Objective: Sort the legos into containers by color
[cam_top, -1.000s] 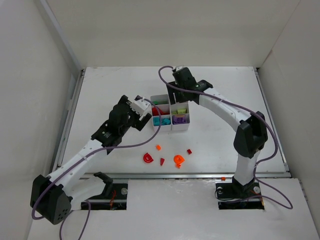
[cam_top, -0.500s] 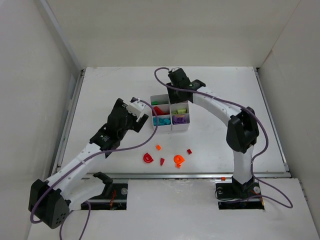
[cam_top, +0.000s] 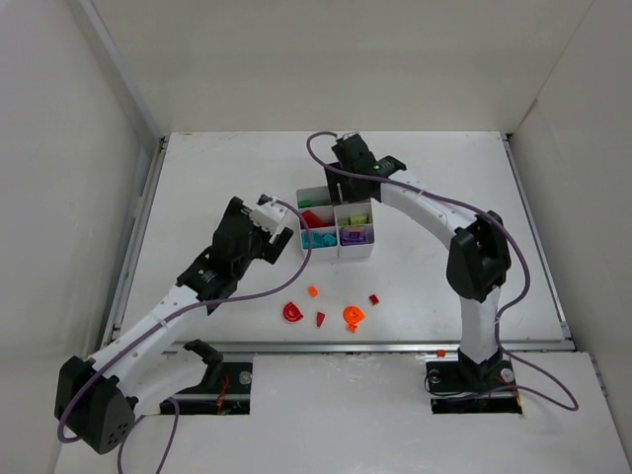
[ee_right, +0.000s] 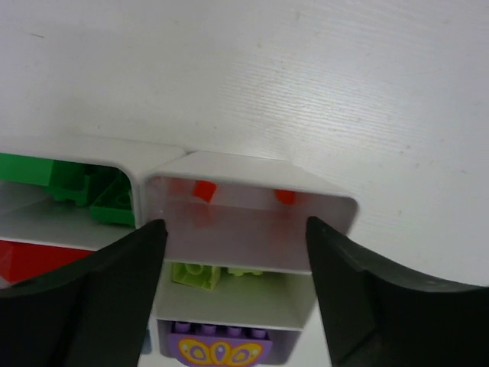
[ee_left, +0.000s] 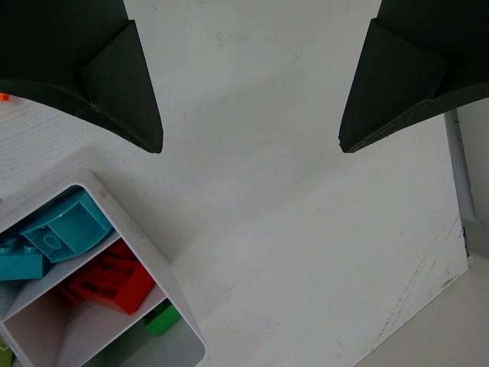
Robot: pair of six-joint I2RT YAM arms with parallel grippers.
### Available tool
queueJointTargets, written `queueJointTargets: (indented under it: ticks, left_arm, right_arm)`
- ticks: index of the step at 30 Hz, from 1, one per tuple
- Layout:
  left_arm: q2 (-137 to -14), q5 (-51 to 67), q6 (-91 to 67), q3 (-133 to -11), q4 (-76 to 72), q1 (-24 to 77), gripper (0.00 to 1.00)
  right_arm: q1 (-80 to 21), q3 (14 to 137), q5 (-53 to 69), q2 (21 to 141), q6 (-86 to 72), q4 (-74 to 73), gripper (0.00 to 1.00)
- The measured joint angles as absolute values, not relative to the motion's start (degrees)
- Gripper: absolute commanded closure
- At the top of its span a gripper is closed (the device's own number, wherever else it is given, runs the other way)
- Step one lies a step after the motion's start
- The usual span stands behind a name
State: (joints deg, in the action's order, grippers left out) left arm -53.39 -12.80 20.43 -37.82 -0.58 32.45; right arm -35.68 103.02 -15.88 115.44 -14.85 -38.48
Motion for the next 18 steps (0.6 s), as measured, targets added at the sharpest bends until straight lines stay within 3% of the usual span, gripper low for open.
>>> queueJointTargets:
  ticks: [2, 6, 13, 18]
  left_arm:
    - [-53.36, -13.04, 20.25, -37.82, -0.58, 32.84, 0.00]
    - [-53.36, -13.93, 19.75, -37.82, -0.58, 34.20, 0.00]
    - [-53.34, -18.33, 16.93, -37.54, -1.02, 38.50, 0.00]
    - [-52.80, -21.39, 16.97, -35.16, -1.74, 42.81, 0.00]
  right_arm:
    - [-35.79, 102.83, -16.80, 113.89, -14.72, -39.05, 0.00]
    - [-37.58, 99.15, -18.35, 104.92, -14.11, -38.57, 0.00]
    - [-45.95, 81.52, -21.67, 81.30, -16.21, -39.77, 0.00]
    - [-51.46, 66.81, -20.53, 79.22, -22.50, -42.48, 0.04]
